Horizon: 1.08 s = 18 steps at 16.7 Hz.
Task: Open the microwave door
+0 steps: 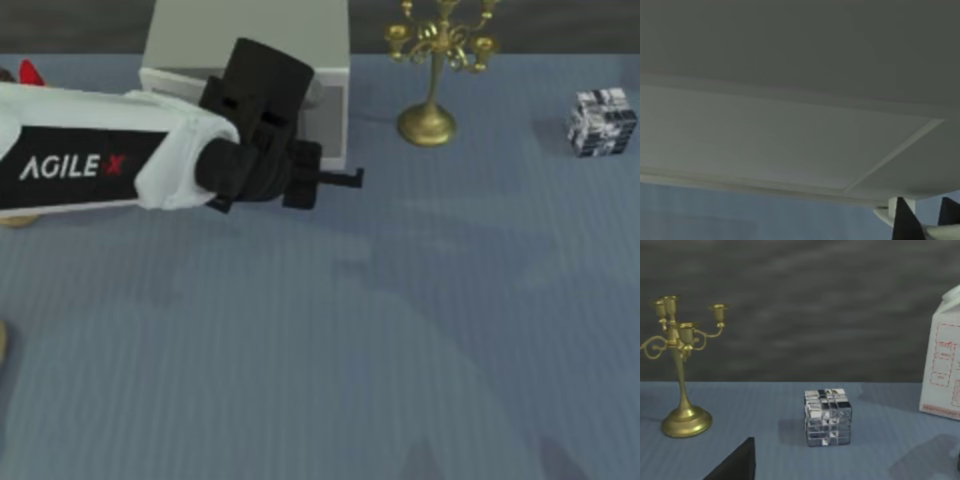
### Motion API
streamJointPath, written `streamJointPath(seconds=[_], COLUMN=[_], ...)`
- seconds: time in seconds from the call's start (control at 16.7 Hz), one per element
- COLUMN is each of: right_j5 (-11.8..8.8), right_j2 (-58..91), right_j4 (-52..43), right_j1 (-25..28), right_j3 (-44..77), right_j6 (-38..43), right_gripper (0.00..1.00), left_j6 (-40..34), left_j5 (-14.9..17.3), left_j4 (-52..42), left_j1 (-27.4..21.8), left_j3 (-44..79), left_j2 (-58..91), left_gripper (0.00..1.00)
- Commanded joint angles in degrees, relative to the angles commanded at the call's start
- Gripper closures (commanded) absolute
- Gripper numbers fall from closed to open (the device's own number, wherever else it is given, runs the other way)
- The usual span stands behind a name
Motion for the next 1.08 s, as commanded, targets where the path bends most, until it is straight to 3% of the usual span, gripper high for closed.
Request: streamJointPath(seconds=[0.48, 1.08], right_j5=[0.00, 0.00], right_j2=[0.00, 0.00], right_j4=[0.00, 0.00], right_j1=[0.00, 0.00], right_j3=[0.00, 0.00], right_j6=[0.00, 0.00], right_gripper=[0.00, 0.00], left_j6=[3.91, 4.06], left_j5=[2.60, 2.70], left_j4=[1.65, 1.69], left_j1=[1.45, 1.49], left_j3=[-3.47, -3.61], left_j2=[-2.43, -2.49], left_gripper=[1.00, 1.00])
